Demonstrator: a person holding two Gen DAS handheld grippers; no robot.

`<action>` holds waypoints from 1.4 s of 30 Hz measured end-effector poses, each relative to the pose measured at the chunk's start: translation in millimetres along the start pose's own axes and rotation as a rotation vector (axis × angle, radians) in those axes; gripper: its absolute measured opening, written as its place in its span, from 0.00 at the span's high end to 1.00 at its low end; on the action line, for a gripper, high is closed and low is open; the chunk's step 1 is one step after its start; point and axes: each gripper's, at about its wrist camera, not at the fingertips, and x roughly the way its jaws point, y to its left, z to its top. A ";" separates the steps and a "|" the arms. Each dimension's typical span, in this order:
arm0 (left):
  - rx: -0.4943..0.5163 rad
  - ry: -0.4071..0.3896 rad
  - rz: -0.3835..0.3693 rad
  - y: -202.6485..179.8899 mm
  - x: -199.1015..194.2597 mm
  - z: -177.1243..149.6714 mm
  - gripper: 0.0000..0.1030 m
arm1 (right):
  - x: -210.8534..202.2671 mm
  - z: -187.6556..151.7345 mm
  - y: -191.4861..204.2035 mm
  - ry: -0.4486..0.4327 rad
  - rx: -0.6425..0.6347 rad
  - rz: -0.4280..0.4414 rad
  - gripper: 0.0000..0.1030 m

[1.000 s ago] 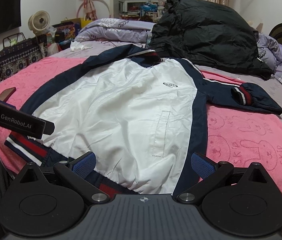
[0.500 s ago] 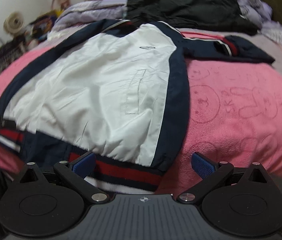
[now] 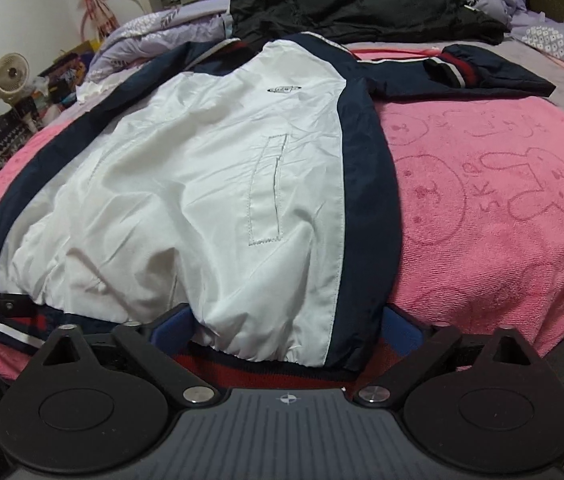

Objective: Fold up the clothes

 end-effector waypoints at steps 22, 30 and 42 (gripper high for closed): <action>0.065 -0.120 0.143 61.1 -68.7 18.8 0.37 | -37.3 63.0 3.5 -0.171 -0.239 -0.045 0.67; 0.183 -0.216 0.047 -0.9 -21.8 75.0 0.26 | 45.6 63.5 105.4 -0.001 -0.397 0.263 0.81; 0.006 -0.098 0.052 76.1 -8.6 66.5 0.20 | 135.2 218.1 -30.1 -0.231 -0.219 0.007 0.45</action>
